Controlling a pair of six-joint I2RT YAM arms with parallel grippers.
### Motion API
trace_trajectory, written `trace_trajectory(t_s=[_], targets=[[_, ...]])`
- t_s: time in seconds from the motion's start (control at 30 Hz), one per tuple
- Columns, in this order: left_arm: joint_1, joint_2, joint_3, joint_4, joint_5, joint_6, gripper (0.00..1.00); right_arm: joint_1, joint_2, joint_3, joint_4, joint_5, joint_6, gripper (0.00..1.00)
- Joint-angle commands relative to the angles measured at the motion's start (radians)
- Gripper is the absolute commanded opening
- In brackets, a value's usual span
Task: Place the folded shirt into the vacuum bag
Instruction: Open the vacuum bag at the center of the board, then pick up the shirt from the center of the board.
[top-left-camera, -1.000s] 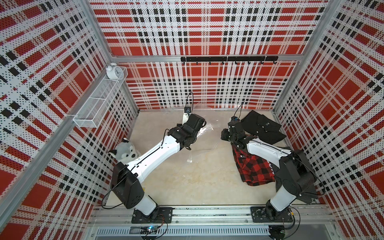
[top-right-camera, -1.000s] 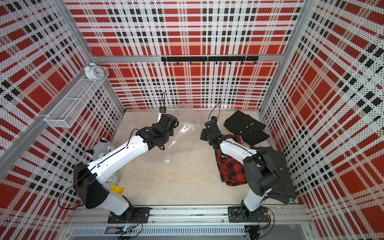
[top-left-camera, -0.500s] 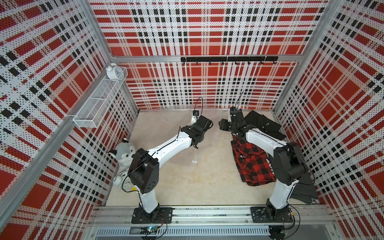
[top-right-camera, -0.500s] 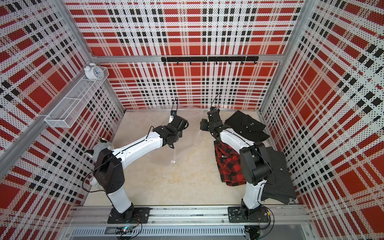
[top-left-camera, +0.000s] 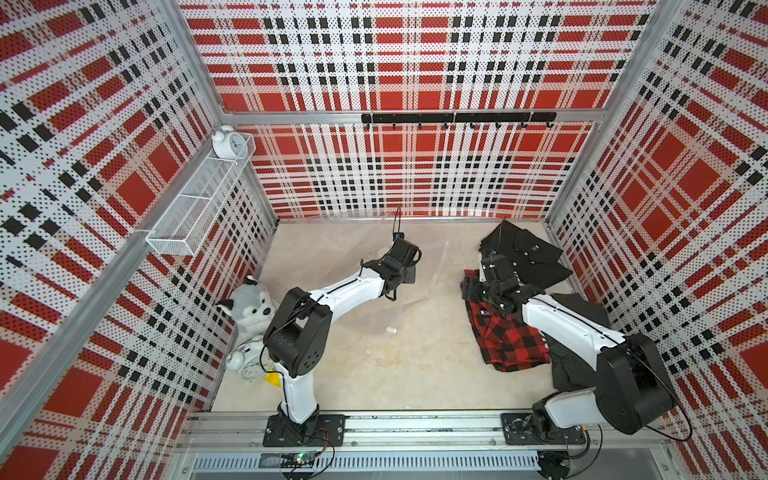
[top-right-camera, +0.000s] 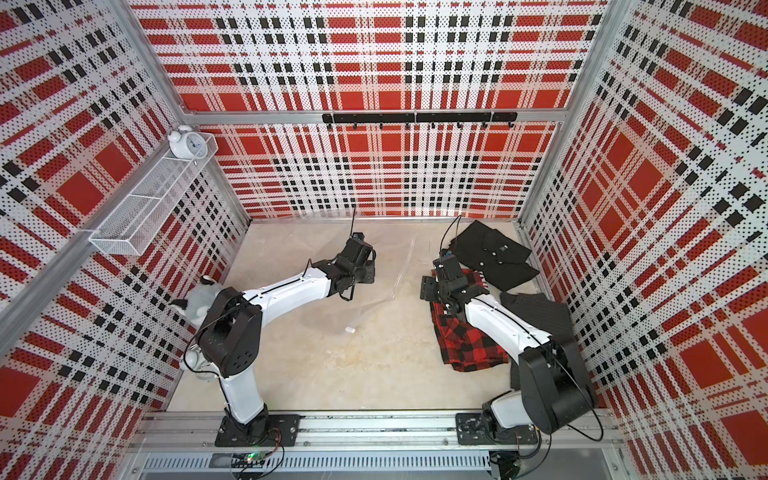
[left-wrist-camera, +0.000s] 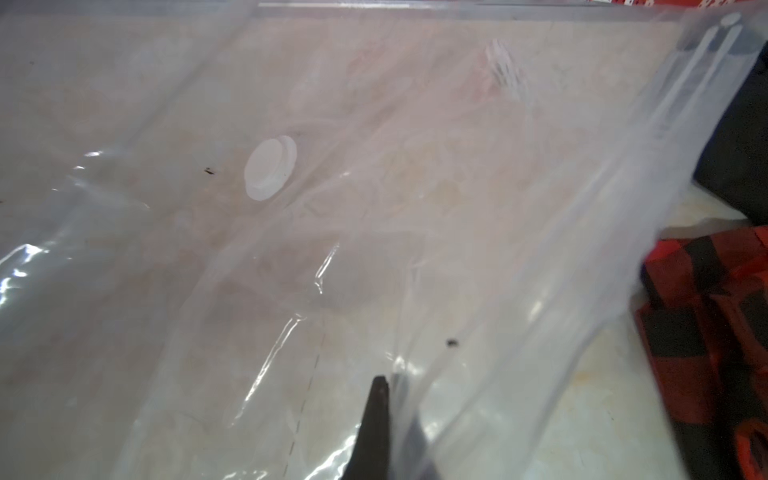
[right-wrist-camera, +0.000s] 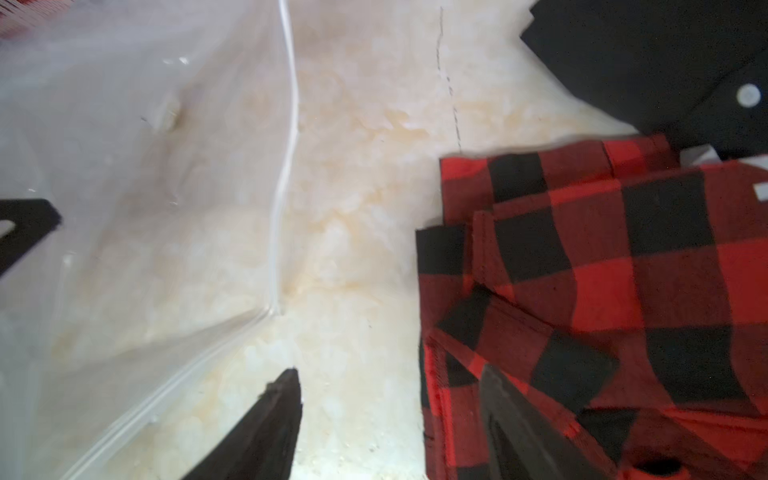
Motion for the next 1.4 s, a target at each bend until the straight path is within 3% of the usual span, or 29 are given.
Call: trace_trajectory(t_s=[0.0, 0.27, 0.67, 0.87, 1.0, 1.03, 1.13, 1.2, 1.27, 1.37], targets=[[0.007, 0.013, -0.015, 0.061, 0.06, 0.014, 0.0, 0.005, 0.03, 0.021, -0.05, 0.1, -0.033, 0.7], [0.012, 0.012, -0.036, 0.073, 0.076, 0.015, 0.0, 0.014, 0.227, 0.183, -0.135, 0.203, -0.072, 0.7], [0.013, 0.032, -0.026, 0.065, 0.081, 0.019, 0.0, 0.012, 0.449, 0.355, -0.186, 0.23, -0.112, 0.71], [0.013, 0.041, -0.029, 0.062, 0.082, 0.017, 0.0, -0.029, 0.529, 0.332, -0.138, 0.113, -0.091, 0.71], [0.009, 0.036, -0.032, 0.061, 0.087, 0.013, 0.0, -0.064, 0.545, 0.277, -0.084, -0.016, -0.07, 0.59], [0.007, 0.036, -0.031, 0.06, 0.087, 0.011, 0.0, -0.067, 0.525, 0.255, -0.07, -0.035, -0.064, 0.5], [-0.009, 0.041, -0.021, 0.06, 0.087, 0.007, 0.0, -0.078, 0.489, 0.219, -0.065, -0.067, -0.069, 0.43], [-0.019, 0.046, -0.011, 0.06, 0.088, 0.001, 0.0, -0.078, 0.483, 0.216, -0.077, -0.069, -0.081, 0.32], [-0.031, 0.054, 0.001, 0.06, 0.089, -0.004, 0.0, -0.081, 0.482, 0.215, -0.089, -0.064, -0.09, 0.15], [-0.046, 0.068, 0.016, 0.059, 0.09, -0.011, 0.0, -0.092, 0.475, 0.207, -0.093, -0.068, -0.108, 0.0]])
